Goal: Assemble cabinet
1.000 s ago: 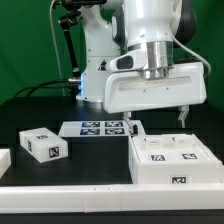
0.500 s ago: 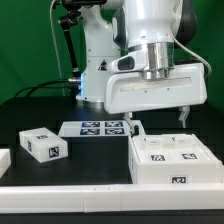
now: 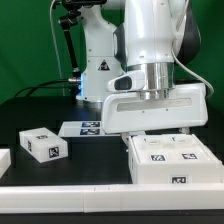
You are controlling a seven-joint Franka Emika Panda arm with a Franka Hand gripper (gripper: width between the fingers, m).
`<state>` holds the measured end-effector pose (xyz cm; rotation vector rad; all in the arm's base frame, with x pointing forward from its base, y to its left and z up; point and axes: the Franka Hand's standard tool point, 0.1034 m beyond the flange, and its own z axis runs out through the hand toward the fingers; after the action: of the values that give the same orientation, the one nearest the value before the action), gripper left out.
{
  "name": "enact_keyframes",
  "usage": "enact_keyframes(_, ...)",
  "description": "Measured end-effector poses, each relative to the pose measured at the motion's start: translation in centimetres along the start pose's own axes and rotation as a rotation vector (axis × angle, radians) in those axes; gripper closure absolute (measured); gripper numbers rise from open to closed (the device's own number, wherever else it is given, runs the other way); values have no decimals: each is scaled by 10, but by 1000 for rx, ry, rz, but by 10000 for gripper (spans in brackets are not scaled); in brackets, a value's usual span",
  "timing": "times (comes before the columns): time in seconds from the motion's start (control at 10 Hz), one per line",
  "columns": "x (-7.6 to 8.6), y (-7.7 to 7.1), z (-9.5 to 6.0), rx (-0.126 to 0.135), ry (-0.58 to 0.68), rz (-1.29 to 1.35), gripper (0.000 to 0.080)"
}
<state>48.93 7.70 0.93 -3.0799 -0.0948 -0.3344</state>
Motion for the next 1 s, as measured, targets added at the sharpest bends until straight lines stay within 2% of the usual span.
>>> enact_keyframes(0.5, -1, 0, 0, 0, 1, 8, 3)
enact_keyframes(0.6, -6, -6, 1, -1, -3, 81, 3)
enact_keyframes(0.7, -3, -12, 1, -4, -4, 116, 3)
enact_keyframes(1.0, 9, -6, 5, -10, 11, 112, 3)
